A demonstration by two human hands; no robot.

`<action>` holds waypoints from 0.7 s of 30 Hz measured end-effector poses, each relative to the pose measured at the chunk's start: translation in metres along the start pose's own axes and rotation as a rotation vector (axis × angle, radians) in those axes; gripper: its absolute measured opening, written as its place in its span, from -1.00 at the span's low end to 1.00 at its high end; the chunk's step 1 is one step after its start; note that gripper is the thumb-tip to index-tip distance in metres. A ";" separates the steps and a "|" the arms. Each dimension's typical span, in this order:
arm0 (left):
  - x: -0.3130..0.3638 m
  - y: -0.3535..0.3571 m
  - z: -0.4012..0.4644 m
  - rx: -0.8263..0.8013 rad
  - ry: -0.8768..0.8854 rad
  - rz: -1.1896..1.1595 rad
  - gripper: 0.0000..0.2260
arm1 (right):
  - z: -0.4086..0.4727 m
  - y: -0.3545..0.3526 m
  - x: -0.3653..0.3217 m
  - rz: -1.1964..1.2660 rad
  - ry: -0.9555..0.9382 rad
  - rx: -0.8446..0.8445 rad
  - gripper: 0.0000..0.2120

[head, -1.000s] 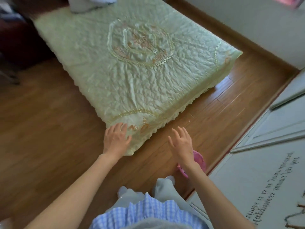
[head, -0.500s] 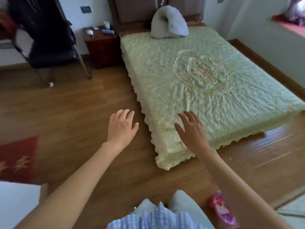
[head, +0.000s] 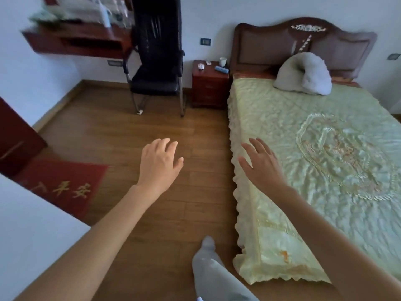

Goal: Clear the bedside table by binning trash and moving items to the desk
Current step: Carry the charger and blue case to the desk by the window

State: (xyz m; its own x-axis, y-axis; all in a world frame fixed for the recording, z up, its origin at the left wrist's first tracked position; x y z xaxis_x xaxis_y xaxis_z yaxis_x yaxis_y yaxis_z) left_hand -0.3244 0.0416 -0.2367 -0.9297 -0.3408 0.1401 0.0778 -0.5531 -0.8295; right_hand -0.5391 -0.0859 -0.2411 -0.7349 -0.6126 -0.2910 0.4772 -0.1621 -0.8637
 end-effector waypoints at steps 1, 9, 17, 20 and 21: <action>-0.009 0.004 0.011 0.002 -0.007 0.015 -0.59 | 0.018 0.008 -0.003 0.007 -0.019 0.004 -0.54; -0.059 0.069 0.135 -0.023 -0.062 0.081 -0.56 | 0.159 0.076 -0.001 0.047 -0.066 0.027 -0.53; -0.072 0.146 0.230 -0.092 -0.083 0.069 -0.56 | 0.264 0.122 0.028 0.045 -0.052 0.006 -0.54; -0.078 0.179 0.255 -0.120 -0.073 0.059 -0.57 | 0.297 0.147 0.041 0.033 -0.035 -0.013 -0.54; -0.080 0.191 0.264 -0.128 -0.073 0.052 -0.57 | 0.308 0.157 0.047 0.029 -0.021 -0.022 -0.54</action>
State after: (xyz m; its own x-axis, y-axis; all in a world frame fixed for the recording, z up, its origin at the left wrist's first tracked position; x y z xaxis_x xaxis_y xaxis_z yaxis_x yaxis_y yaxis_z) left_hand -0.1396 -0.2375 -0.2636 -0.8966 -0.4234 0.1298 0.0747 -0.4334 -0.8981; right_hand -0.3500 -0.3784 -0.2638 -0.7106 -0.6328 -0.3076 0.4873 -0.1272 -0.8639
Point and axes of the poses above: each hand's wrist, its own z-axis towards the middle knuckle, its own y-axis out of the palm, x = y × z, the point moved 8 cm from there along z, towards the middle knuckle, and after that the axes turned 15 degrees about x, right-handed, at the moved point
